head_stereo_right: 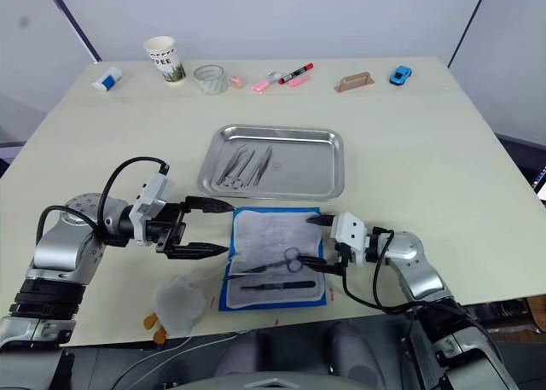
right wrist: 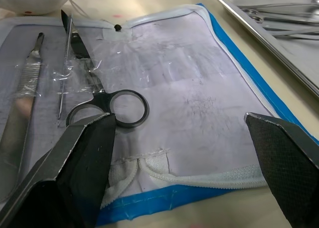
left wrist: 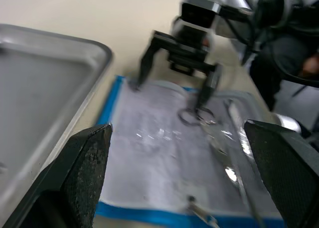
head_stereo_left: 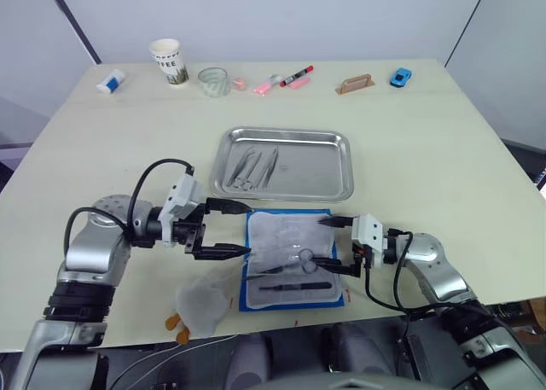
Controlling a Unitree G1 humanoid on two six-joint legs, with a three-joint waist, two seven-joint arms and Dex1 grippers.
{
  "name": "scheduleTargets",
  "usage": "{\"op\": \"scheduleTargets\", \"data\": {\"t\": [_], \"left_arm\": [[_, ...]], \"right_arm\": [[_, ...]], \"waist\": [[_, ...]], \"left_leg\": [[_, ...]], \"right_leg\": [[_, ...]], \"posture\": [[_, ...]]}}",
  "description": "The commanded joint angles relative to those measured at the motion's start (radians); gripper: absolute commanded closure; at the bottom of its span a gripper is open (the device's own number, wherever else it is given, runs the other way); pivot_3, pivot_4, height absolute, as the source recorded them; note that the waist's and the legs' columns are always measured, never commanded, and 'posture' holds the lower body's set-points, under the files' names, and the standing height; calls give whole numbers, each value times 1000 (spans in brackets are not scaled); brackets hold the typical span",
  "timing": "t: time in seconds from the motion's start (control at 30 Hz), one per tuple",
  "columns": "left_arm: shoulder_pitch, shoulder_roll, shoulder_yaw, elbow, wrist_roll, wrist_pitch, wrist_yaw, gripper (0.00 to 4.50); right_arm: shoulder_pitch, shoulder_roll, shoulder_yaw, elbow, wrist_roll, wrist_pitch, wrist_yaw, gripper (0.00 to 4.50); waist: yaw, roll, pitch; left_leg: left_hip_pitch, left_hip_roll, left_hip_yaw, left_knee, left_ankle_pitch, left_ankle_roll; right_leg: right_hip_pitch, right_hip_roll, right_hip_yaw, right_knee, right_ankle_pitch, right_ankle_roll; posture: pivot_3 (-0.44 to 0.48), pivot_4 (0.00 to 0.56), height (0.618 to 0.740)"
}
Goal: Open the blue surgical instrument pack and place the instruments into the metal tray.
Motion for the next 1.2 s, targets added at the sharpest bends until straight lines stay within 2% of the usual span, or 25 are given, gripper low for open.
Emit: {"op": "scheduleTargets", "data": {"t": [0.03,0.17,0.27,0.33,0.57,0.77,1.2], "left_arm": [[26,30,-17,-2,-19,-100,-69,39],[46,6,-44,-36,1,-150,-66,39],[52,5,-69,-35,19,-192,-68,39],[47,0,-87,-22,28,-218,-69,39],[39,-21,-115,-14,20,-251,-65,39],[47,-7,-165,-4,37,-293,-69,39],[14,-112,-211,135,123,-393,-50,39]], "right_arm": [[77,-44,3,-63,14,81,22,0],[111,-90,-30,-187,61,137,36,0],[136,-118,-50,-258,96,169,43,0],[151,-128,-70,-297,127,188,43,0],[194,-162,-113,-379,169,211,41,0],[266,-255,-213,-458,234,231,71,0],[364,-366,-378,-605,381,300,105,0]], "waist": [[4,4,2],[23,8,5],[34,10,6],[36,11,7],[31,16,12],[31,19,15],[32,19,15]], "left_leg": [[-7,0,0,1,0,0],[-14,-1,-1,2,0,0],[-29,-1,-2,4,0,0],[-31,-1,-2,5,0,0],[-32,-1,-3,11,0,0],[-36,-1,-4,19,0,0],[-37,-3,-4,22,0,0]], "right_leg": [[-6,0,0,1,1,1],[-11,-1,-2,-1,2,5],[-23,-1,-4,-1,2,5],[-25,-1,-4,-1,2,5],[-25,0,-4,2,2,6],[-25,0,-4,4,4,9],[-25,0,-2,5,6,12]], "posture": [[0,150,737],[0,150,737],[0,150,737],[0,150,737],[0,150,737],[0,150,737],[0,150,737]]}}
